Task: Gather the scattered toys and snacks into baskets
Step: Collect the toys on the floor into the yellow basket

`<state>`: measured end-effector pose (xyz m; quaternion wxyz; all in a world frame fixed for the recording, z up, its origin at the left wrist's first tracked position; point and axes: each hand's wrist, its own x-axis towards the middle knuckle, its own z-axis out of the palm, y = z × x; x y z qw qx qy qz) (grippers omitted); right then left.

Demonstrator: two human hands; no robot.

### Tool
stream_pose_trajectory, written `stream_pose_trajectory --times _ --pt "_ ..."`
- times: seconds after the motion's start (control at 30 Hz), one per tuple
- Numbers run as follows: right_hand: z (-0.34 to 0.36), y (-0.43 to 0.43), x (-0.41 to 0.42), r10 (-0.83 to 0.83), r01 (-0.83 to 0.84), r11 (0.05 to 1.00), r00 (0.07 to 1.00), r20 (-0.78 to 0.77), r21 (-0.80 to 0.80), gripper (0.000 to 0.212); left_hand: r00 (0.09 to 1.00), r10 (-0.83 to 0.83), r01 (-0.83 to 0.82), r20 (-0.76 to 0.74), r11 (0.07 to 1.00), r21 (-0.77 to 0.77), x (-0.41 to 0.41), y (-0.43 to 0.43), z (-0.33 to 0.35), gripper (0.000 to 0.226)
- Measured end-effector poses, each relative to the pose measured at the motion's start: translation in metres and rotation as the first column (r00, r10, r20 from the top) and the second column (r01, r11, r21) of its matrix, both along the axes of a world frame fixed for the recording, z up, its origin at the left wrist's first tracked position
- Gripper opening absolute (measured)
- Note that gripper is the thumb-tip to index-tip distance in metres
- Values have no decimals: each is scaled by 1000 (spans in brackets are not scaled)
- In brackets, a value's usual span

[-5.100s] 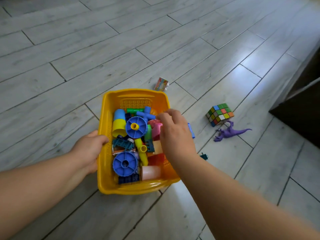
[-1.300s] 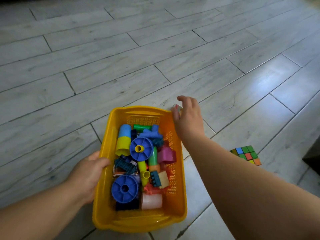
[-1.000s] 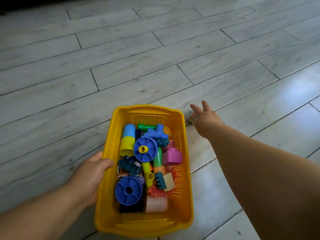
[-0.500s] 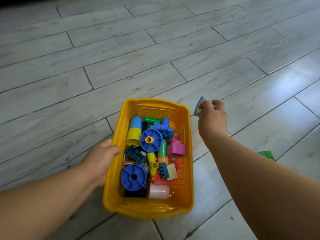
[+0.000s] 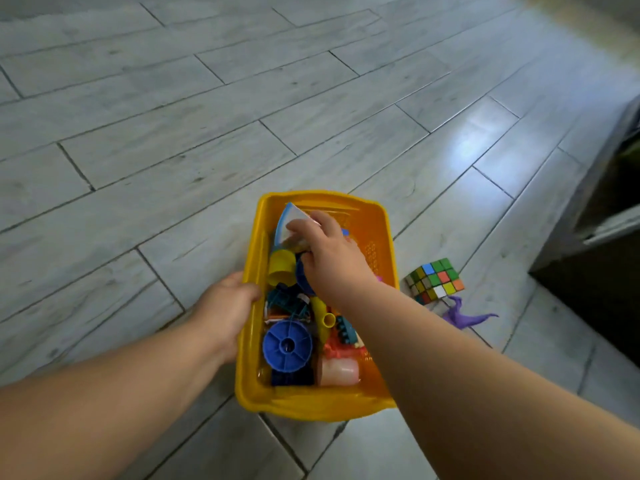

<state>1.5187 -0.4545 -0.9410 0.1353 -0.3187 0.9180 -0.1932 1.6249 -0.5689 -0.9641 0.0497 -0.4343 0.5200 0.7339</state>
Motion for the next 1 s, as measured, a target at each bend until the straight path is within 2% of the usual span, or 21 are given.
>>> stream_pose_trajectory --times 0.07,0.1,0.3,0.37,0.47,0.53,0.6,0.67,0.73,0.87,1.0 --pt "2 2 -4 -2 5 996 1000 -27 91 55 1000 -29 29 -6 1000 -6 -1 4 1 31" --pt "5 4 -7 -21 24 996 999 -35 89 56 999 -31 31 -7 999 -5 -2 6 2 31" --pt "16 41 -22 -208 195 964 976 -61 -179 51 1000 -29 29 9 1000 3 -10 18 2 31" --pt "16 63 -29 -337 309 917 939 -73 -253 46 999 -39 39 19 999 -17 -14 25 1 29" --pt "6 106 -50 -547 499 811 831 -95 -307 43 999 -42 43 27 998 -38 -20 37 -1 26" --pt "-10 135 -67 -653 628 750 752 -88 -208 50 998 -51 52 39 998 -43 -22 42 -2 25" --pt "-30 158 -77 -698 699 715 714 -45 13 63 998 -51 52 44 998 -36 -22 45 -2 25" --pt "-47 170 -80 -698 681 698 716 -1 220 74 998 -37 39 52 998 -42 -21 48 -3 25" --pt "-60 174 -79 -672 630 704 740 23 328 75 998 -4 8 65 999 -49 -19 49 -4 25" --pt "-67 173 -77 -640 583 724 767 44 369 63 996 22 -17 82 998 -54 -14 48 -6 26" --pt "-63 176 -74 -605 564 768 794 58 304 60 997 13 -9 82 999 -46 -14 49 -7 26"
